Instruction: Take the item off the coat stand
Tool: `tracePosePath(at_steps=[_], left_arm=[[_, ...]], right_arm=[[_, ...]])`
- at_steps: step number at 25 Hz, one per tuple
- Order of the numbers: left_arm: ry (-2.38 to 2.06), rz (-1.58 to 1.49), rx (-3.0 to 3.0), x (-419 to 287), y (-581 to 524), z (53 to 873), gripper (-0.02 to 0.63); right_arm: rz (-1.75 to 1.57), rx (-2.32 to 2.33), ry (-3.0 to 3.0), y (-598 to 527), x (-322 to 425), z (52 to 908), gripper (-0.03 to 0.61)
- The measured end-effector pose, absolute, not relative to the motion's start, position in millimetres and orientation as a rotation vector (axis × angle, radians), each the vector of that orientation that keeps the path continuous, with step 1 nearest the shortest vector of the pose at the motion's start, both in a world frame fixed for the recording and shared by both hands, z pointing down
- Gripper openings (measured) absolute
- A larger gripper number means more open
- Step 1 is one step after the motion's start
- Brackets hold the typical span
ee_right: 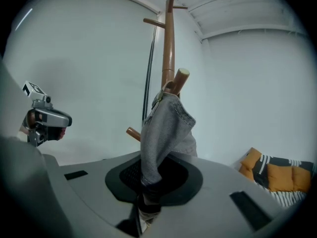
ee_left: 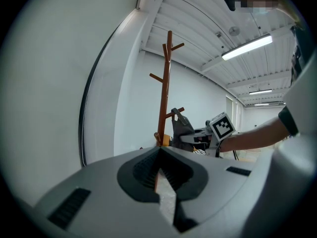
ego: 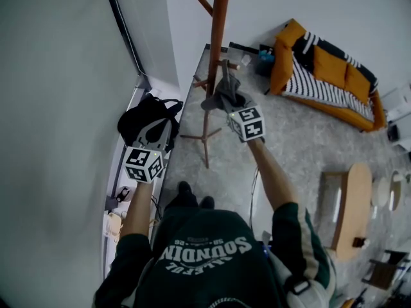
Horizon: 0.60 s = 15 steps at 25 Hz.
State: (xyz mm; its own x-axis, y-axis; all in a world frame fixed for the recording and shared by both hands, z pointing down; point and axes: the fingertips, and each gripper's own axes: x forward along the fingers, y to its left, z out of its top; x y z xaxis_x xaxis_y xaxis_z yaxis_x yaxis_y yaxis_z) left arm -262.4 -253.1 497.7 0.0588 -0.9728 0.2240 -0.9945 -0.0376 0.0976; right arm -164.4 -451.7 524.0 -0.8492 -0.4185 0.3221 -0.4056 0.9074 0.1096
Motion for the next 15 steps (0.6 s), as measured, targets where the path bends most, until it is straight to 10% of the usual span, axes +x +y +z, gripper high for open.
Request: tracePosePath(at_steps=[15], left_arm=[[-1.958, 0.15, 2.187, -228, -262, 491, 0.0]], right_arm=[[-0.084, 0.632, -2.771, -435, -129, 487, 0.043]])
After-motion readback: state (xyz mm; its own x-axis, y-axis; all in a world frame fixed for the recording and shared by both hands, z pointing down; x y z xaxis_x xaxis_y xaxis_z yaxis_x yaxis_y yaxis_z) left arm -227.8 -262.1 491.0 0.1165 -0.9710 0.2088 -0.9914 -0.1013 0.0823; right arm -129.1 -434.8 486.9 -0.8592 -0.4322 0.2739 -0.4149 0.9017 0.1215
